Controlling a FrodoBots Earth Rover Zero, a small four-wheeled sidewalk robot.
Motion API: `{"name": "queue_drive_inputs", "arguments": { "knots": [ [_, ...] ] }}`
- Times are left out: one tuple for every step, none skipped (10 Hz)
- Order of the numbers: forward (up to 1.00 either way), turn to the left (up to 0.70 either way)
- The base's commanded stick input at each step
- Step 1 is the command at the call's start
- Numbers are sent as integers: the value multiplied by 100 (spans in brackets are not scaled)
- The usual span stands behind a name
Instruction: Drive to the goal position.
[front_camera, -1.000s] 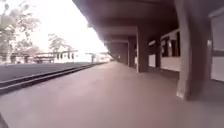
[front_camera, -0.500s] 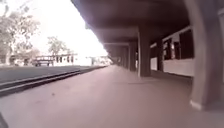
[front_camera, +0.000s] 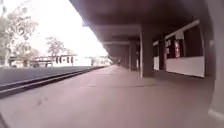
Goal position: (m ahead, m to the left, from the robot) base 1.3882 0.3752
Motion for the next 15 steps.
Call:
{"name": "queue_drive_inputs", "arguments": {
  "knots": [
    [85, 0],
    [85, 0],
    [85, 0],
    [85, 0],
    [85, 0],
    [85, 0],
    [85, 0],
    [85, 0],
    [85, 0],
    [85, 0],
    [85, 0],
    [85, 0],
    [85, 0],
    [85, 0],
    [85, 0]
  ]
}}
